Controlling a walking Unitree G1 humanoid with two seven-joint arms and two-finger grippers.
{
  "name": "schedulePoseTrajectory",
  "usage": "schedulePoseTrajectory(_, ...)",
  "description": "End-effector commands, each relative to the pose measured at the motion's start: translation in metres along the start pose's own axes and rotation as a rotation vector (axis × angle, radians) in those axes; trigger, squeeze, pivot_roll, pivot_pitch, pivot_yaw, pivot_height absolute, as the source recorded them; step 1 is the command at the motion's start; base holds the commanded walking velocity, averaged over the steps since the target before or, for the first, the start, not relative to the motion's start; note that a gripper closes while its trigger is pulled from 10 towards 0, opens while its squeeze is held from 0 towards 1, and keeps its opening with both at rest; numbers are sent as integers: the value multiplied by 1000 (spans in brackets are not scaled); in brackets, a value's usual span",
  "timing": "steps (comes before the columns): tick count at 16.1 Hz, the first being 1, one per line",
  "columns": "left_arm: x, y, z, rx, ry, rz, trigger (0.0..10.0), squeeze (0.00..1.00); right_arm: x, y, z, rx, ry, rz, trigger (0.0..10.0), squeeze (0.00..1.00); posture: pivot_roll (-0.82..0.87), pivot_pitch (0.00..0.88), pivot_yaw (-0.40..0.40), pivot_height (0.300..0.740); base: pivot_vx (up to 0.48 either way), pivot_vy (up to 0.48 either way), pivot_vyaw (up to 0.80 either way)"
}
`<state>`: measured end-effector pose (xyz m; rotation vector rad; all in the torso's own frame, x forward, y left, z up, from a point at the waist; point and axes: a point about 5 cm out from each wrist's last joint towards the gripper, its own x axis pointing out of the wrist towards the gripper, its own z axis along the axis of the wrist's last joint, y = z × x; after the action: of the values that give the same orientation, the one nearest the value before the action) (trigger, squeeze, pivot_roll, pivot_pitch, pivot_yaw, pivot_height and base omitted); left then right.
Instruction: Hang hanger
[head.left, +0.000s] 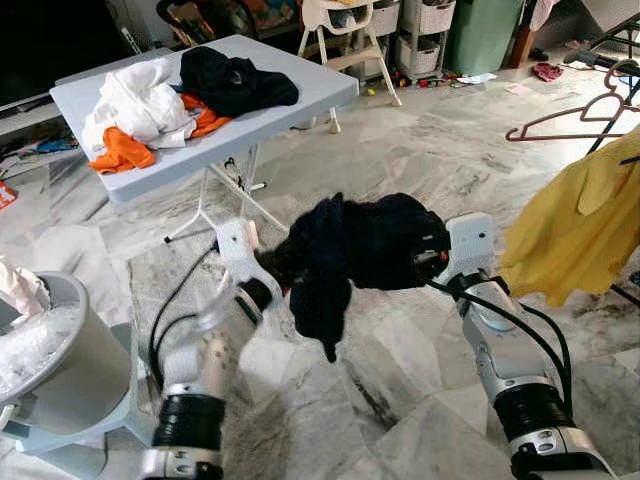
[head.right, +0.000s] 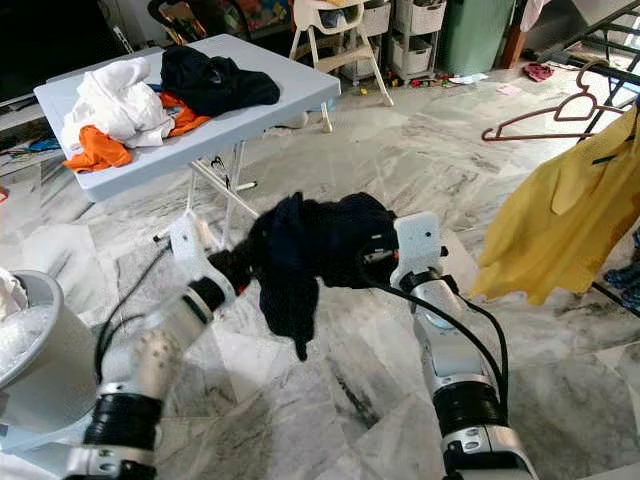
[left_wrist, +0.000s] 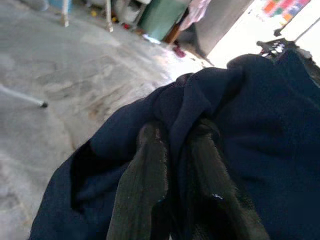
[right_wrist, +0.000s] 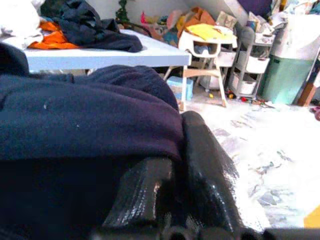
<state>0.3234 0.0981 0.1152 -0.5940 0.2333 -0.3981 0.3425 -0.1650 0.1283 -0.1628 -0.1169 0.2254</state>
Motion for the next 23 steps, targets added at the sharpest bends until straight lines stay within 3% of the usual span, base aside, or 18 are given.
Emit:
schedulePoseTrajectory(1, -9, 23, 2, 21, -10, 120, 10000, 1000, 0, -19, 13, -14, -51, -73, 0, 0, -96, 0, 99, 740, 0, 0, 0)
schedulePoseTrajectory(4, -11, 32, -12, 80, 55, 194, 10000, 1000, -2, -19, 13, -25, -60, -81, 0, 0, -103, 0, 103, 740, 0, 0, 0)
schedulePoseTrajectory(7, -25, 44, -33, 112, 158, 219, 10000, 1000, -2, -22, 18, -34, -76, -76, 0, 0, -107, 0, 107, 740, 0, 0, 0)
schedulePoseTrajectory(10, -33, 50, -39, 174, 187, 234, 10000, 1000, 1, -16, 22, -10, -95, -17, 0, 0, -98, 0, 107, 740, 0, 0, 0)
schedulePoseTrajectory(13, -35, 53, -37, 238, 198, 240, 10000, 1000, 3, 3, 31, 93, -113, 188, 0, 0, -94, 0, 109, 740, 0, 0, 0)
schedulePoseTrajectory(14, -34, 54, -34, 251, 191, 236, 10000, 1000, -1, 16, 38, 138, -121, 362, 0, 0, -95, 0, 109, 740, 0, 0, 0)
schedulePoseTrajectory(17, -34, 56, -27, 340, 188, 212, 10000, 1000, -19, 28, 40, 114, -108, 621, 0, 0, -100, 0, 111, 740, 0, 0, 0)
schedulePoseTrajectory(18, -35, 57, -23, 406, 177, 197, 10000, 1000, -26, 29, 37, 103, -88, 694, 0, 0, -103, 0, 112, 740, 0, 0, 0)
schedulePoseTrajectory(19, -37, 58, -18, 432, 147, 178, 10000, 651, -35, 31, 37, 119, -63, 801, 0, 0, -105, 0, 114, 740, 0, 0, 0)
schedulePoseTrajectory(20, -37, 57, -17, 431, 140, 160, 10000, 0, -40, 34, 37, 113, -53, 853, 0, 0, -108, 0, 116, 740, 0, 0, 0)
schedulePoseTrajectory(23, -34, 49, -19, 404, 123, 83, 10000, 0, -52, 50, 45, 141, -44, 1015, 0, 0, -114, 0, 123, 740, 0, 0, 0)
